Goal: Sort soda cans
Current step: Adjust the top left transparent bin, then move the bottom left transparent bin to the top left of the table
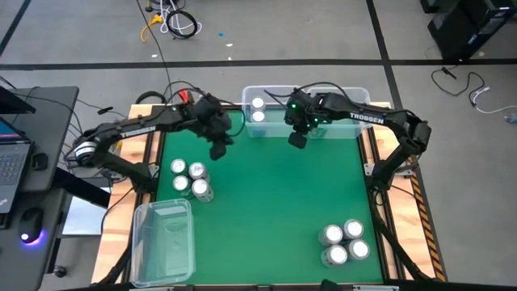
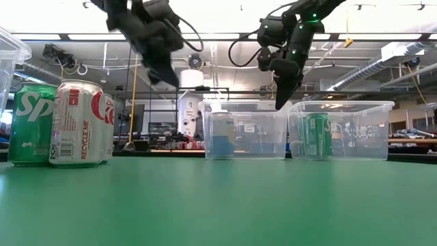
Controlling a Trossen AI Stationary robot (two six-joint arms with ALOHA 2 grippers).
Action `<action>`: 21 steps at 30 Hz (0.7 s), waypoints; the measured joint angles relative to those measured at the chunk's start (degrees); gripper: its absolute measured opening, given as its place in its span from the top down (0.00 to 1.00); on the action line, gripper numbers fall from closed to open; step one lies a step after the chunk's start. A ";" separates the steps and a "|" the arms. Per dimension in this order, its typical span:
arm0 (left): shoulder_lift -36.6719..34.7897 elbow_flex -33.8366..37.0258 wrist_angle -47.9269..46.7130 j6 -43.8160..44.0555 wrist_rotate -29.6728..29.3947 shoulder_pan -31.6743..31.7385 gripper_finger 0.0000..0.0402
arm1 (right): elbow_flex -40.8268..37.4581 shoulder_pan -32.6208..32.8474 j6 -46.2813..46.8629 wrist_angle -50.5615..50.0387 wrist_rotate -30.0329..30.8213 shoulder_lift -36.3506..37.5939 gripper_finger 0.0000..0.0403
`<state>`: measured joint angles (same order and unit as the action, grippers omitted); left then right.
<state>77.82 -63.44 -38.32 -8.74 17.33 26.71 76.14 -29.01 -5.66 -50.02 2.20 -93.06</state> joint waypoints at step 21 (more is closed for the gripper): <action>-17.97 -6.45 -43.68 40.31 -10.62 -29.35 0.99 | 0.04 1.43 -3.98 3.74 0.95 8.57 1.00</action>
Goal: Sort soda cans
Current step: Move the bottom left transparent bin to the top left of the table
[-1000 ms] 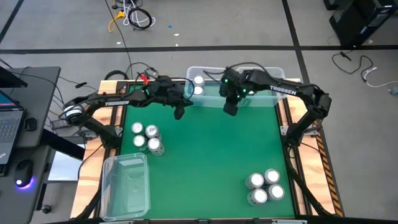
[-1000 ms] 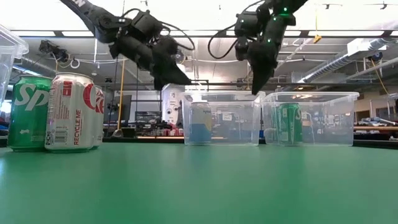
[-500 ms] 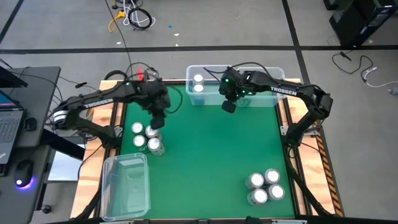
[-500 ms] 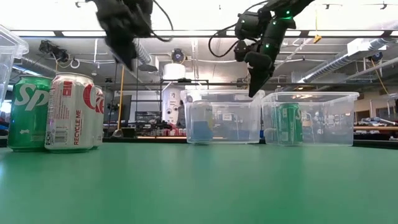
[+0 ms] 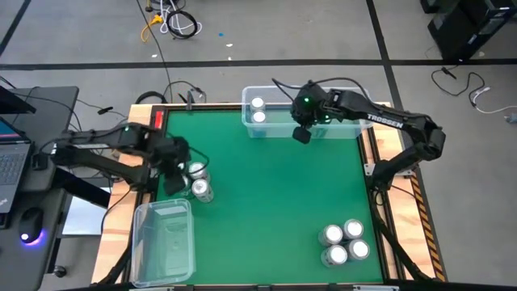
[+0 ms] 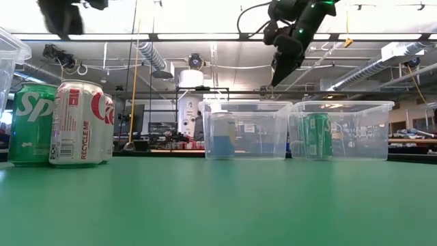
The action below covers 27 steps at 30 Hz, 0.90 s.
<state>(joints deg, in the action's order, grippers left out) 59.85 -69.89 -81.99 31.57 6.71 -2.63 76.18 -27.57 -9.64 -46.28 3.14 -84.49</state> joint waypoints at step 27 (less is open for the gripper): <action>9.46 2.80 -4.03 7.91 -0.85 -13.68 0.45 | 0.00 0.35 -0.62 0.17 -0.40 0.61 1.00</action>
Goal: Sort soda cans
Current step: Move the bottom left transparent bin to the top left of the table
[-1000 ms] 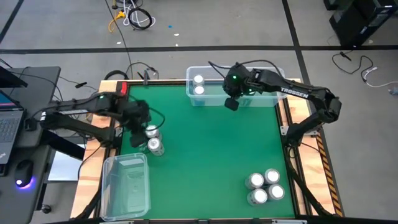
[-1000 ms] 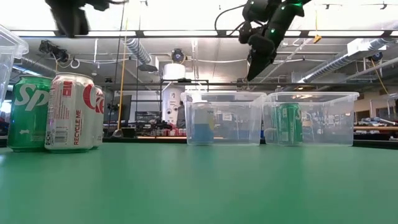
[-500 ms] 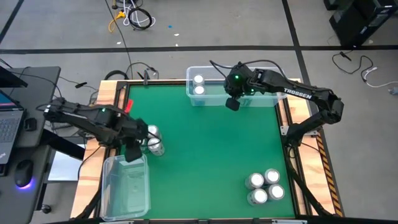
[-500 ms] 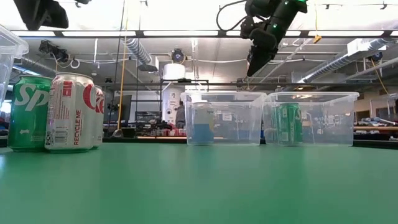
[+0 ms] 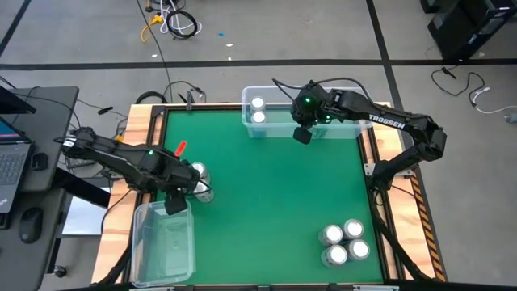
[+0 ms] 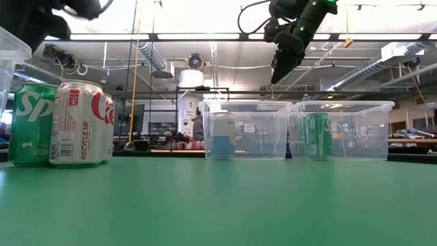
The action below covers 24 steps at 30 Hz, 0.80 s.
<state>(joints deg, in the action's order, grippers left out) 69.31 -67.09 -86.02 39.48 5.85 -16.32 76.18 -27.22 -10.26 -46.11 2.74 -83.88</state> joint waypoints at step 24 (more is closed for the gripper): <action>-2.02 2.93 4.82 -2.77 5.07 -0.33 0.44 | 0.00 0.00 0.20 0.35 -0.04 -0.07 1.00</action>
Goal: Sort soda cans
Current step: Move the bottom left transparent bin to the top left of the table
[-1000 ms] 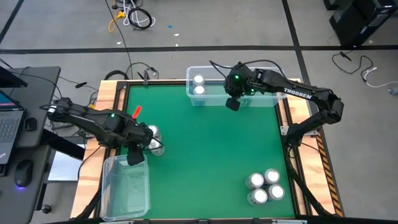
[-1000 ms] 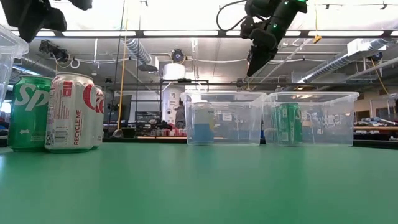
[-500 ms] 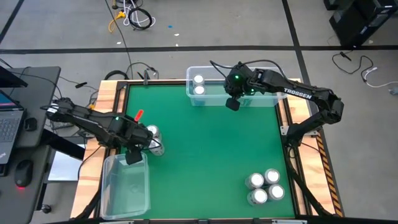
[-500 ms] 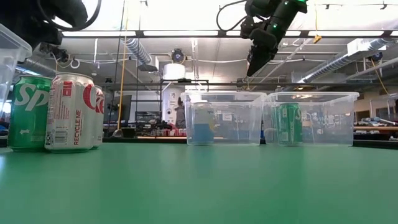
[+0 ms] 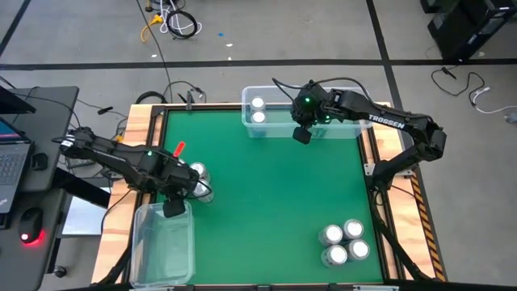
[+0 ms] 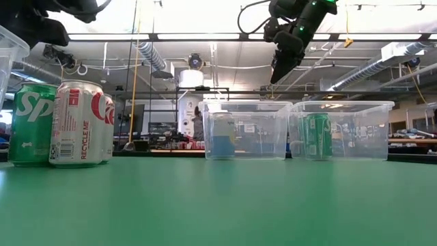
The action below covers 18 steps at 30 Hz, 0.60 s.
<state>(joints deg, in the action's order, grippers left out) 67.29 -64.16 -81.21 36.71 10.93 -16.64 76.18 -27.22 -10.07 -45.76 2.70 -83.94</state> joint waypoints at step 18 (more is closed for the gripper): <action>-0.15 8.08 5.14 -0.40 4.12 -0.02 0.46 | 0.00 0.00 0.00 0.09 0.00 0.00 1.00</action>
<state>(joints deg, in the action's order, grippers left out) 67.13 -56.08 -76.06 36.31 15.04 -16.67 76.18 -27.22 -10.07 -45.67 2.70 -83.94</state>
